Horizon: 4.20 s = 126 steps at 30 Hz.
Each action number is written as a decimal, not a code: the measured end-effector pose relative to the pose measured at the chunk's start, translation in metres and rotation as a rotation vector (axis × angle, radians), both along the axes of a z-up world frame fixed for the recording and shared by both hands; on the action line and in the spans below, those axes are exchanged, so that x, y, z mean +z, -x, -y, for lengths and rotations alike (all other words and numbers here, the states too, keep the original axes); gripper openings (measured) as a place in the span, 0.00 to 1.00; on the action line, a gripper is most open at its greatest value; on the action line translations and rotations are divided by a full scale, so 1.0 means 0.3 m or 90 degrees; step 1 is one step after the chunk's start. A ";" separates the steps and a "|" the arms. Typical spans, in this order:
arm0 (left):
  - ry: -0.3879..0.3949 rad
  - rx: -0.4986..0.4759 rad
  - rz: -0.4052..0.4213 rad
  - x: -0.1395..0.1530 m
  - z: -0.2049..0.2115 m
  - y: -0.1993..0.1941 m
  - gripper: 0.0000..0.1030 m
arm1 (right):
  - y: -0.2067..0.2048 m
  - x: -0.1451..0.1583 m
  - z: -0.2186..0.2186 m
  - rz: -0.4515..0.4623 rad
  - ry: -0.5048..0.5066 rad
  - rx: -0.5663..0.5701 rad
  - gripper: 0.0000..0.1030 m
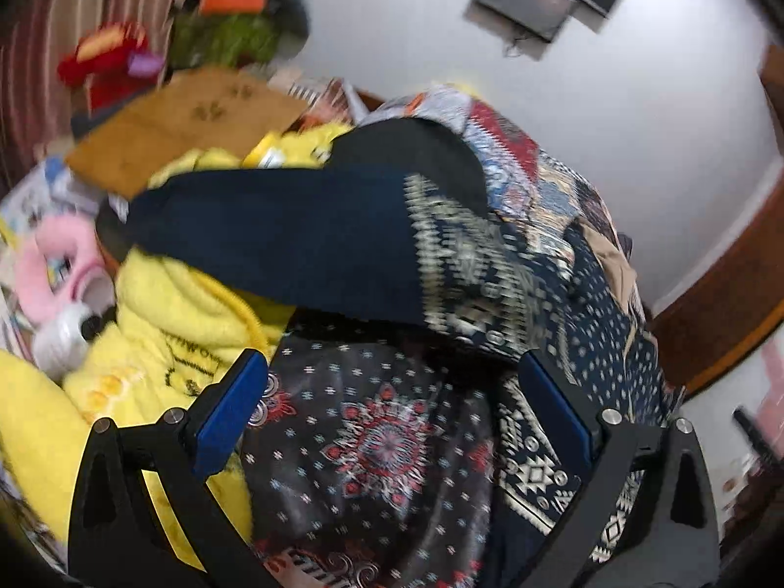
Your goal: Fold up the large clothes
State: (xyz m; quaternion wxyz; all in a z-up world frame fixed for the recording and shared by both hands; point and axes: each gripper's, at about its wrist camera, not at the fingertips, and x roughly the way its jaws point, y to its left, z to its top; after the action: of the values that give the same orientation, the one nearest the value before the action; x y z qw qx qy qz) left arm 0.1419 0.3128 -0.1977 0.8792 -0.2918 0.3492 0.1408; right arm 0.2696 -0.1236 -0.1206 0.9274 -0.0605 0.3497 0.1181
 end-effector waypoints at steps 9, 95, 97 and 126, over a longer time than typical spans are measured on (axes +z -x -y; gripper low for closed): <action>0.200 0.077 0.034 -0.179 -0.285 -0.047 0.94 | -0.081 -0.069 -0.024 -0.044 -0.005 -0.011 0.99; -0.188 -0.567 -0.148 -0.015 1.187 -0.633 0.55 | -0.179 -0.115 0.183 -0.075 0.077 0.004 0.99; -0.191 -0.544 -0.130 0.033 1.129 -0.612 0.60 | -0.179 -0.101 0.162 -0.071 0.073 0.013 0.99; -0.146 -0.277 -0.215 -0.186 0.408 -0.370 0.67 | -0.237 -0.372 -0.507 -0.166 0.235 0.324 0.69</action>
State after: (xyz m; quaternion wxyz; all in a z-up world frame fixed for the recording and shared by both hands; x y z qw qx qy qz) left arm 0.2530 0.1905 -0.2536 0.8453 -0.0809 0.5270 0.0340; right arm 0.3406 0.0286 -0.2323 0.7889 -0.2972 0.4546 0.2875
